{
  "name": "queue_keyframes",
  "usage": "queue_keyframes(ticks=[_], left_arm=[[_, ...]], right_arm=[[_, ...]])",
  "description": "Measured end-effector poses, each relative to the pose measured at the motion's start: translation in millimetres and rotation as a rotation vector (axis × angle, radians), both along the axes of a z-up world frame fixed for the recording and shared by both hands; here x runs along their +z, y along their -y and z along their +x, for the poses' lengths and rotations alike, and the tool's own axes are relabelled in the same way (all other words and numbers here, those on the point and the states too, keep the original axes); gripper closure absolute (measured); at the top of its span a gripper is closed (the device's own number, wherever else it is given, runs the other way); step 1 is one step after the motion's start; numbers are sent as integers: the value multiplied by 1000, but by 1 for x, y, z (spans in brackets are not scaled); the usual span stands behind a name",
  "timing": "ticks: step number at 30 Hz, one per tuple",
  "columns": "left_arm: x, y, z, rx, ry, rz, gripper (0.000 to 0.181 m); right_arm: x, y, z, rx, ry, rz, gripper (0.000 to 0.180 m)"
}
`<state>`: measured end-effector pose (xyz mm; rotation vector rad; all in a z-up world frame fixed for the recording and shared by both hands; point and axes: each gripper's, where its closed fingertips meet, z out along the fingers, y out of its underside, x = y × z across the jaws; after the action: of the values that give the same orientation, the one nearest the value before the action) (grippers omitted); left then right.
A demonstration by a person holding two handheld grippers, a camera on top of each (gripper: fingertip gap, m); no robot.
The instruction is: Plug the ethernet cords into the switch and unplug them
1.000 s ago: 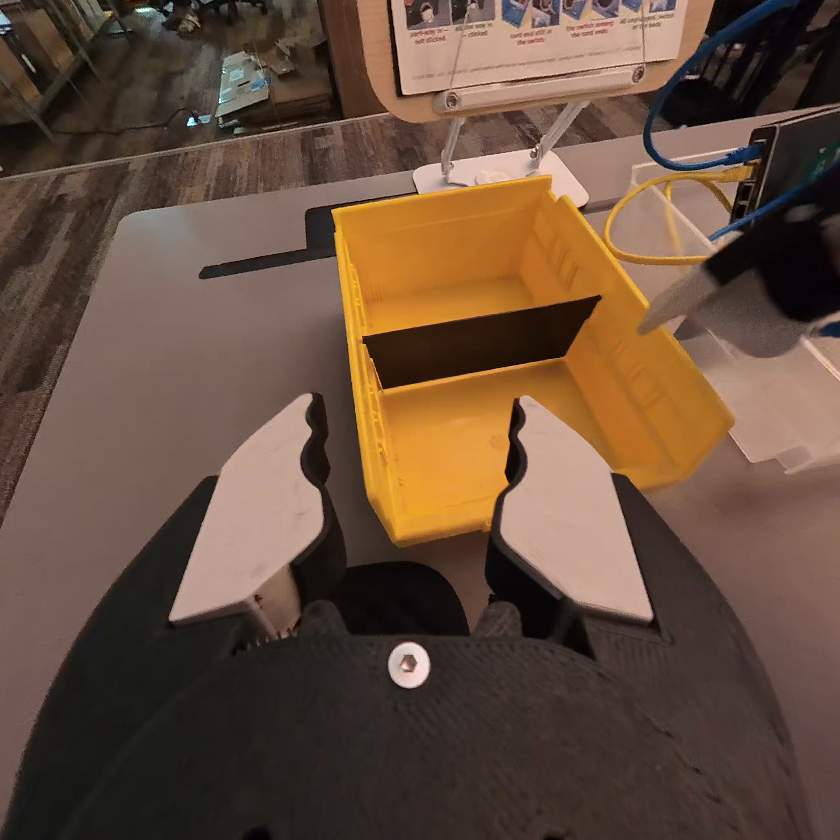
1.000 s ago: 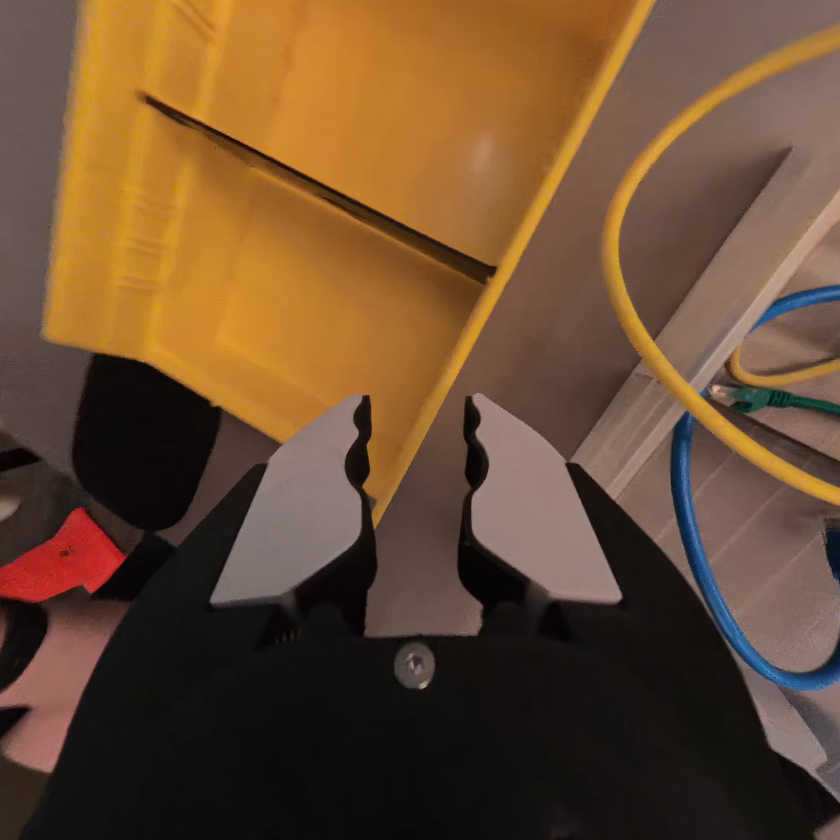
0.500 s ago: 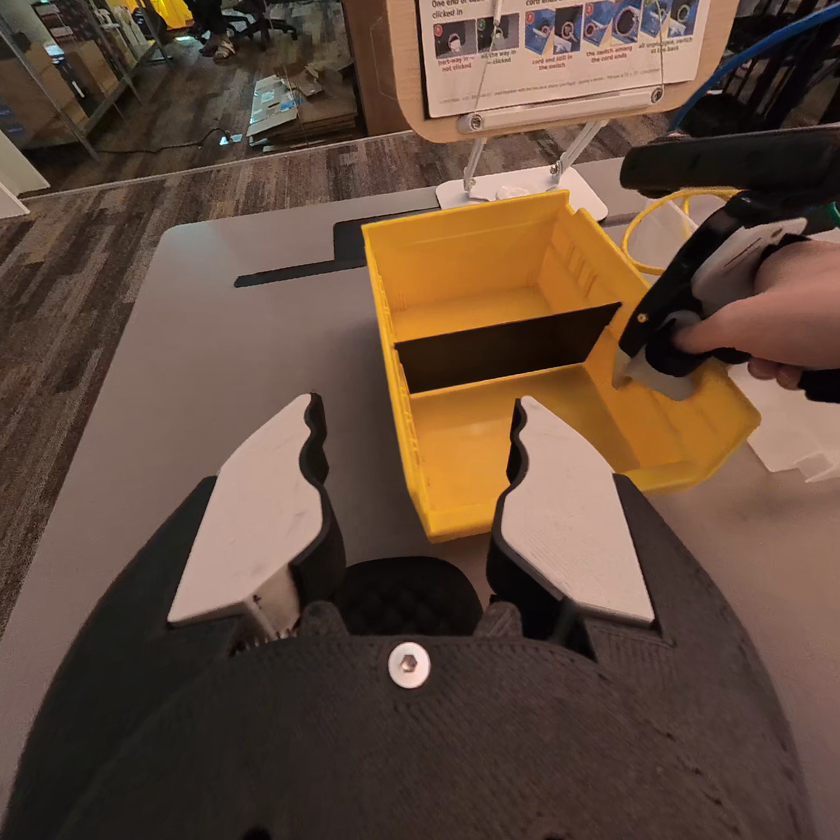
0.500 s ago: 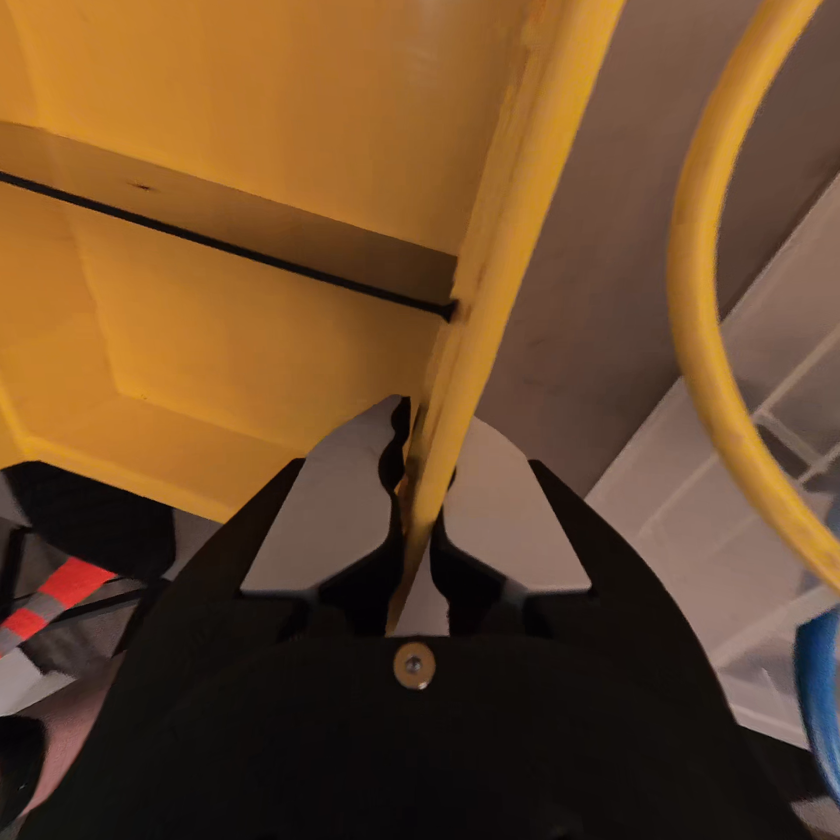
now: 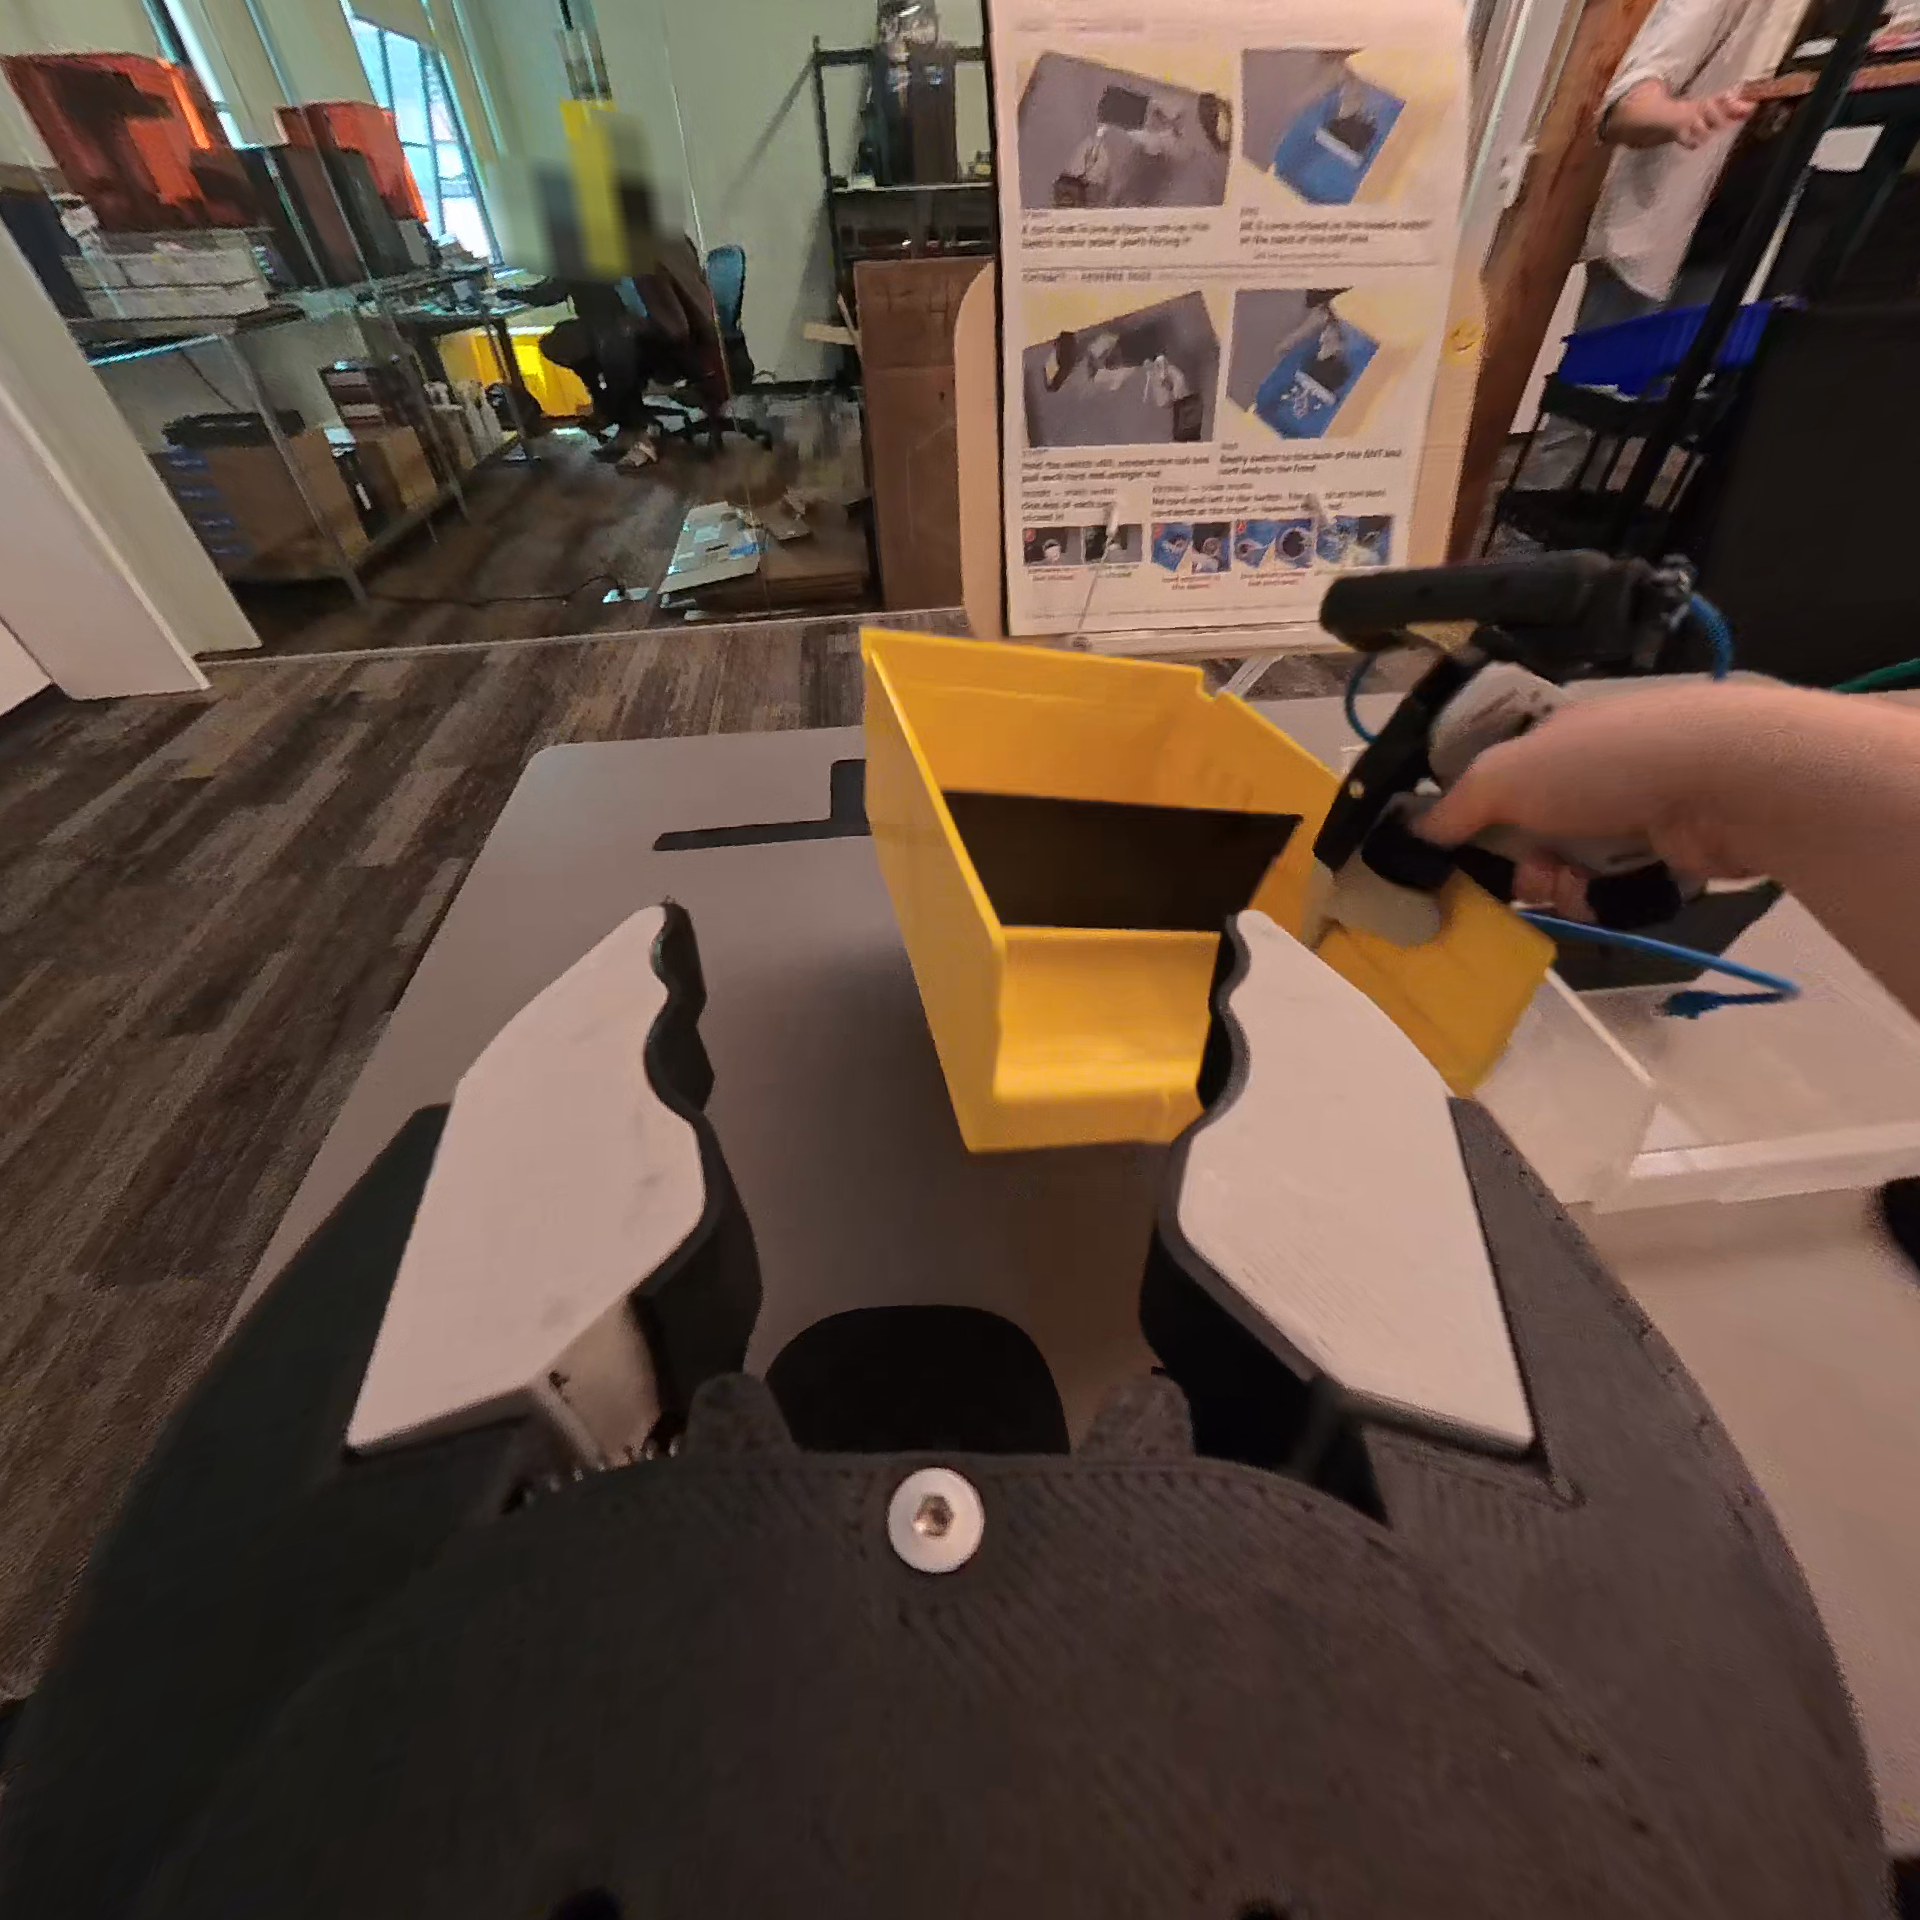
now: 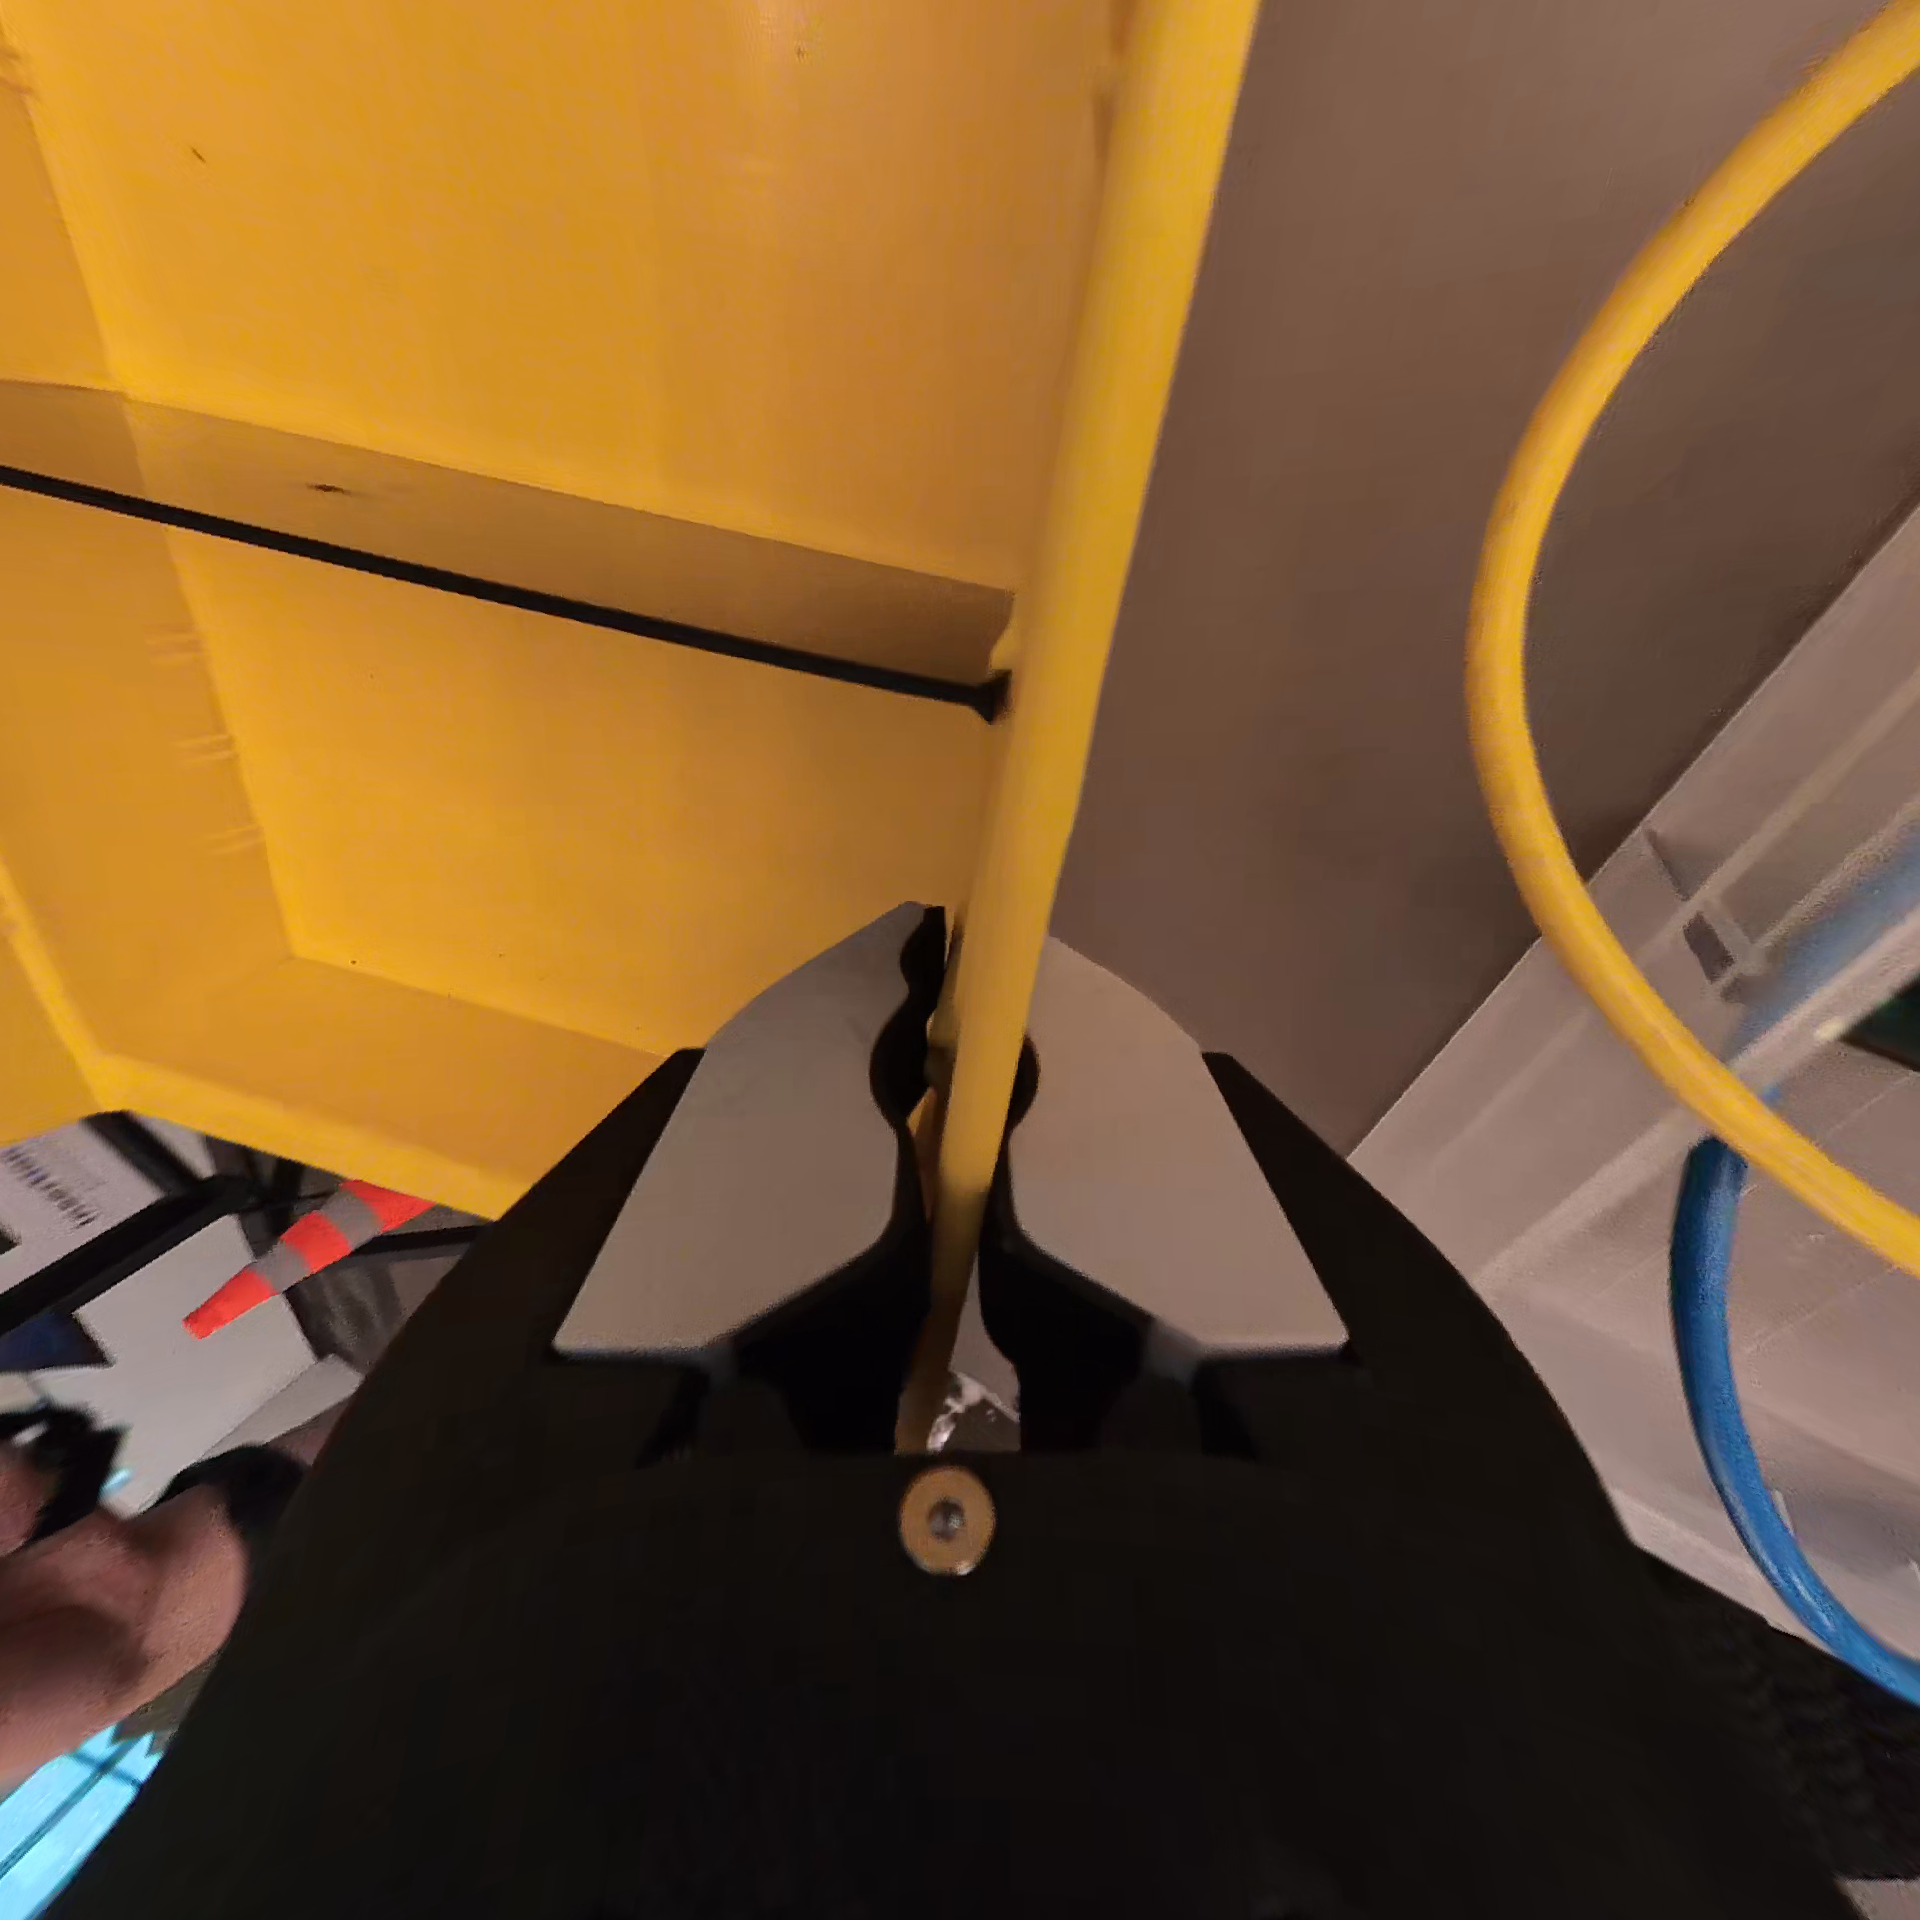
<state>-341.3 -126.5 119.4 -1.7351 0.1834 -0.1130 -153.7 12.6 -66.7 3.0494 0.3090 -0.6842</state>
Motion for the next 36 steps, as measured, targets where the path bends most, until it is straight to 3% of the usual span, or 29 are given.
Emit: queue_keyframes(ticks=[4, 10, 15, 19, 25, 32, 36], left_arm=[[6, 11, 11, -43, -10, 12, 88], [0, 12, 39, -131, -41, -29, 86], [-30, -4, 72, -226, -65, -138, 85], [-71, -27, 116, -342, -53, -262, 84], [-134, -56, 220, -582, 140, -465, 80], [-186, -86, 302, -616, 88, -686, 74], [-214, -100, 313, -544, -87, -792, 82]], right_arm=[[51, -4, 9, -18, -97, 26, 176], [136, -8, 67, -59, -104, 128, 175], [196, 5, 143, -148, -142, 175, 175], [223, 23, 220, -255, -136, 215, 176], [220, 66, 346, -450, -100, 211, 176], [173, 122, 471, -644, -24, 143, 176], [135, 142, 517, -707, -4, 102, 175]])
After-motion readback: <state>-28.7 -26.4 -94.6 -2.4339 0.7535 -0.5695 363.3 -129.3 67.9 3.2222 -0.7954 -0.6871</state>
